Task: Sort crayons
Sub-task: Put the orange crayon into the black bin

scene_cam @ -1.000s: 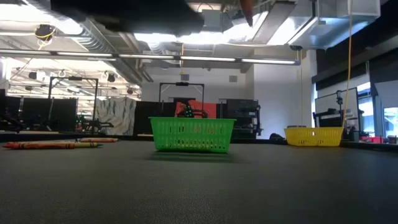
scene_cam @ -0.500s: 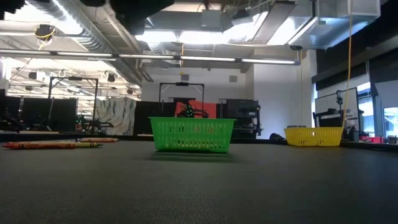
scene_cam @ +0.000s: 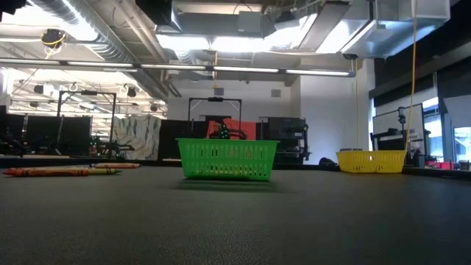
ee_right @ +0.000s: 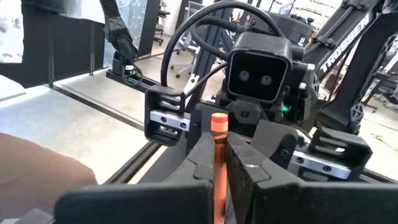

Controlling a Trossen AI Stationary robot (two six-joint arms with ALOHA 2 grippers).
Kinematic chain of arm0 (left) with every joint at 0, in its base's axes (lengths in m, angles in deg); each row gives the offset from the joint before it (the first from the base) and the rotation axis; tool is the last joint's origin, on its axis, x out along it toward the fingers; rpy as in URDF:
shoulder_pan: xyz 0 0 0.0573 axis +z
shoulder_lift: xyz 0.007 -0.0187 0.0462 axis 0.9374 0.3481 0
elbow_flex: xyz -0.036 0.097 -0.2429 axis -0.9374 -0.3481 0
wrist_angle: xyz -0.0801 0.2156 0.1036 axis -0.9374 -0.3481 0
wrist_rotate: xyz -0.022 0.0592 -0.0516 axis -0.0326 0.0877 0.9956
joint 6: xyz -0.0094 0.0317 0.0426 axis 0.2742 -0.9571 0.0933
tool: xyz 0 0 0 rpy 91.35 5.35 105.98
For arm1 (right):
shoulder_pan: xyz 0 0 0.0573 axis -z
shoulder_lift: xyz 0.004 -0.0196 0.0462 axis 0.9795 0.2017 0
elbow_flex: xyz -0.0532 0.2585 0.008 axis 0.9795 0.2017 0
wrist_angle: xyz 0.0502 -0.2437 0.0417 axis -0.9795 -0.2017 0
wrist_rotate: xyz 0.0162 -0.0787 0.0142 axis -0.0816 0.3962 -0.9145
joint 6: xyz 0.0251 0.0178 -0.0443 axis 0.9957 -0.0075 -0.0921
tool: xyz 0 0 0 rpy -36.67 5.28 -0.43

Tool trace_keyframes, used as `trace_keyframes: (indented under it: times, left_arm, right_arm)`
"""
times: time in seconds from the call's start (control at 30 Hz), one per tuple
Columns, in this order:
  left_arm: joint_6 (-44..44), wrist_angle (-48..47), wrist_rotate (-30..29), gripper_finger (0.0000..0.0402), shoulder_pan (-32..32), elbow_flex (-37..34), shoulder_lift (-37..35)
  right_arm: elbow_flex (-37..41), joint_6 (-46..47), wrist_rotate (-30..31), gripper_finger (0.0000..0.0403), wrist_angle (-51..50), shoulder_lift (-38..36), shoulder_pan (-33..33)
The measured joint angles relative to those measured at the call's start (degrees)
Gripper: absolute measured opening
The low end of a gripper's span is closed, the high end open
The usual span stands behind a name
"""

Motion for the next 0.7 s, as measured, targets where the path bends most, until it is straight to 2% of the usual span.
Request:
trace_keyframes:
  times: [0.1, 0.23, 0.47, 0.57, 0.7]
  left_arm:
    - [-0.4, -0.1, 0.1, 0.0014, -0.1, 0.0, 0.0]
    - [-0.4, -0.2, 0.0, 0.0009, 0.0, 0.0, 0.0]
    - [-1.6, -1.1, -2.4, 0.001, -1.3, 0.0, -1.6]
    - [-1.8, -8.3, -5.7, 0.001, -3.1, 0.0, -4.8]
    - [5.9, -27.1, -8.5, 0.001, -5.7, 0.0, -11.3]
  right_arm:
    - [0.0, 1.6, 0.0, 0.0017, 0.0, 0.0, 0.0]
    - [0.0, 1.9, 0.6, 0.0035, -0.3, 0.0, 0.0]
    - [0.0, 1.7, 2.0, 0.0145, -3.7, -1.3, -1.7]
    - [-0.1, 1.8, 4.5, 0.0184, -8.3, -4.8, -4.0]
    - [-0.1, 1.8, 8.9, 0.0212, -15.3, -8.2, -7.2]
